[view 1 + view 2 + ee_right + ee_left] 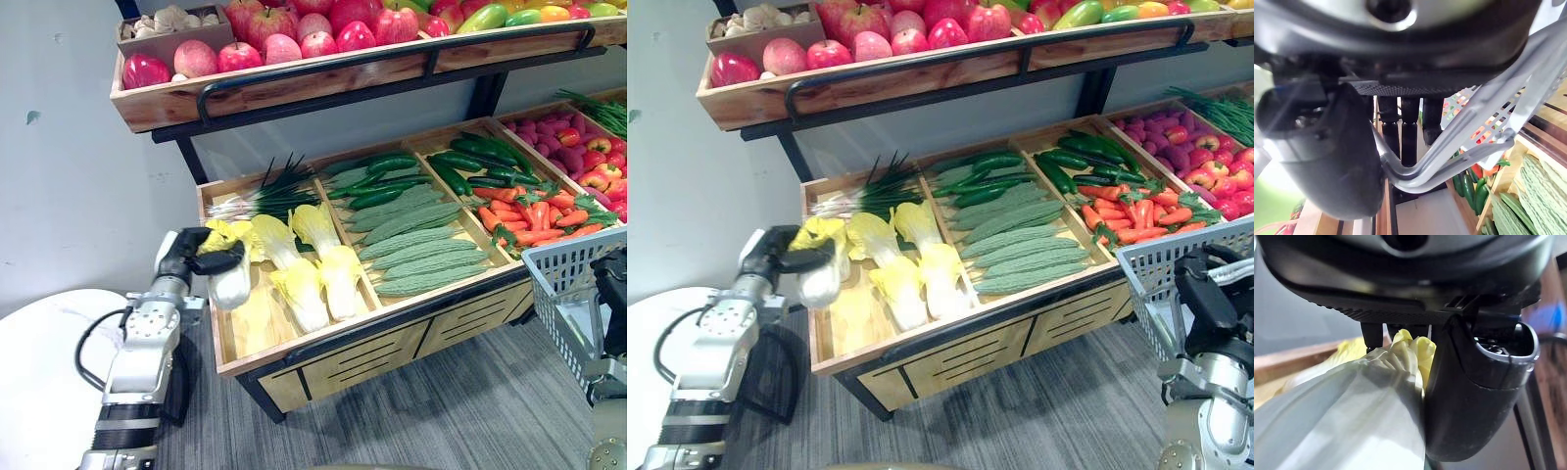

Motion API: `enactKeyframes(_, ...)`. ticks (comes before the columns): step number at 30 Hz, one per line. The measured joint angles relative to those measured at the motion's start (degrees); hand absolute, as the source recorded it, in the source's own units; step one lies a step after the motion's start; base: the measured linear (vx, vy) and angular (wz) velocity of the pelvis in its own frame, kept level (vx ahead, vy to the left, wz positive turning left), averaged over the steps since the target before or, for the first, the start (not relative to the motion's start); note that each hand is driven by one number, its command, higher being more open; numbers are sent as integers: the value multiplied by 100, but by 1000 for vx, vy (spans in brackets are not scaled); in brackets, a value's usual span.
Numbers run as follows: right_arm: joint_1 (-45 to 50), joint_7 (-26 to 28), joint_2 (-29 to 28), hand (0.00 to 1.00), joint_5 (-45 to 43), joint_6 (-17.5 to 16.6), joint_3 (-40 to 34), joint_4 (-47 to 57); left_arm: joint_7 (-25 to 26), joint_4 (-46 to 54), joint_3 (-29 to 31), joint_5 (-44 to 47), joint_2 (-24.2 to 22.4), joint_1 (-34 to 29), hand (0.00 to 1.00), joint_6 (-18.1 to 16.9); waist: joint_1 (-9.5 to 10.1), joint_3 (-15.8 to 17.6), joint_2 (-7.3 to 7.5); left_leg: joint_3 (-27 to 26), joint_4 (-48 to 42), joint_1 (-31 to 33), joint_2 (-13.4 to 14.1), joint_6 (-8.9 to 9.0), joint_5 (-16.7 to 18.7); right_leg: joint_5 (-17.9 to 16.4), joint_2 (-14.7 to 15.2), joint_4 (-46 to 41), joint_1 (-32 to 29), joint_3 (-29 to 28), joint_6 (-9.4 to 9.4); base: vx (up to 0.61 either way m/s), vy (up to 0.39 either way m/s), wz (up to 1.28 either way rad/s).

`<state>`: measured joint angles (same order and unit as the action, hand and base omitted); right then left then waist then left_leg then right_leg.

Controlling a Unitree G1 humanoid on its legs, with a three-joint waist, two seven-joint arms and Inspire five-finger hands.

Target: Pick vegetable in the basket

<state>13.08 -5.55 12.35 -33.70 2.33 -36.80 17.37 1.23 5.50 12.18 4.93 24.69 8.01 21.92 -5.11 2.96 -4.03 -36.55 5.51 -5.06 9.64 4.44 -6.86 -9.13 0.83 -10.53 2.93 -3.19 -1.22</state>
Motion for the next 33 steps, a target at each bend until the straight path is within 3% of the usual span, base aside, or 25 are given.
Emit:
enactKeyframes(5,-1,62,321,0,26,135,181,319,88,154,645,-107,383,0,0,-379,50,-127,-6,-2,-2,5,-3,7,-4,1,2,0,-12,-2,-2,6,-33,0)
enactKeyframes(9,-24,442,622,0,24,192,349,605,76,303,725,-109,507,11,0,-668,76,-247,9,-17,-4,-23,-7,7,-4,5,6,0,-19,-16,-9,10,-32,-1)
enactKeyframes(18,-354,1472,1082,0,-270,436,697,1073,-186,343,633,-111,506,162,0,-770,53,-320,68,-214,0,-62,-6,5,-2,80,1,40,-72,-185,-61,-30,-36,-11)
enactKeyframes(22,-379,1747,1230,0,-533,715,725,1232,-281,342,544,-114,507,276,0,-770,3,-330,75,-272,1,-67,-11,0,0,140,4,91,-78,-231,-68,-25,-40,-8)
enactKeyframes(29,-529,2125,1508,0,-690,1555,978,1228,-462,331,-135,-295,506,447,0,-768,-56,-391,91,-346,2,-65,-13,-15,-10,204,2,165,-80,-304,-19,-25,-48,-5)
enactKeyframes(33,-529,2172,1509,0,-675,1776,1189,1217,-545,331,-298,-333,506,505,0,-767,-127,-429,72,-351,3,-67,-16,-20,-14,207,2,165,-80,-310,-15,-18,-49,-1)
